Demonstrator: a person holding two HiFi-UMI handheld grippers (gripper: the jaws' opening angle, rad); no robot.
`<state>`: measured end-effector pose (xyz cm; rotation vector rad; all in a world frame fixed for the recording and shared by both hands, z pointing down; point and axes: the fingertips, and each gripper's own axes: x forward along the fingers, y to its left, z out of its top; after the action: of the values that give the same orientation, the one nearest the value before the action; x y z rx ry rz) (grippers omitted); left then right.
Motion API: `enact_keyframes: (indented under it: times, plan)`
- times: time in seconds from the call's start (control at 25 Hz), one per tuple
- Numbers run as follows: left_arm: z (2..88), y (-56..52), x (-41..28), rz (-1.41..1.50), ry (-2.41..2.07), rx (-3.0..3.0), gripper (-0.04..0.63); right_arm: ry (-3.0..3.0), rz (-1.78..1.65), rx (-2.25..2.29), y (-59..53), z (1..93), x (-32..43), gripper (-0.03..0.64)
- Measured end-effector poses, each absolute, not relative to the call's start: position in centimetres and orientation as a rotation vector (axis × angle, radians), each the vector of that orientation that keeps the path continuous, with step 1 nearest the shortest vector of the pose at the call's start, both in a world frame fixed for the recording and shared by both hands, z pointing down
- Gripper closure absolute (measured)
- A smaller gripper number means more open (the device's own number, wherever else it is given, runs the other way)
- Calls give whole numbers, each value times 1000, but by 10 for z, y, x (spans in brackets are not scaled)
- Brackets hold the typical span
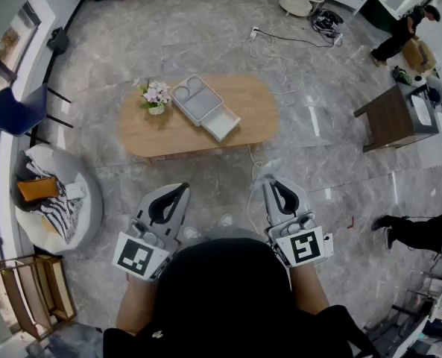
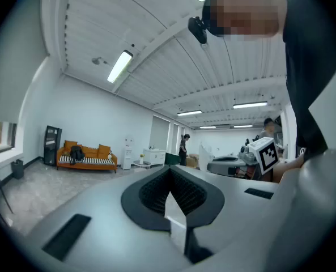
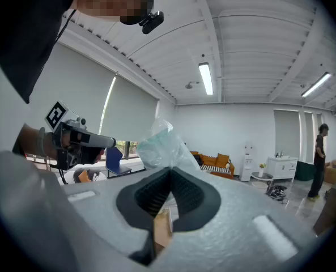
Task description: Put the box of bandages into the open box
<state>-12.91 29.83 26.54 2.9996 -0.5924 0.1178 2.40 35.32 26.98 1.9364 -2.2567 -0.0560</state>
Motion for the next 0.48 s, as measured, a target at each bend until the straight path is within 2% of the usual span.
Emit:
enact_keyframes:
  times: [0.28,0.48]
  plan:
    - [264,297,-105,1,-709,2947,584,-2284,-56,1929,358,266,49,617]
    - [265,301,-84,72,-799,3013,584,-2283,-22,1970,366,272,78,617]
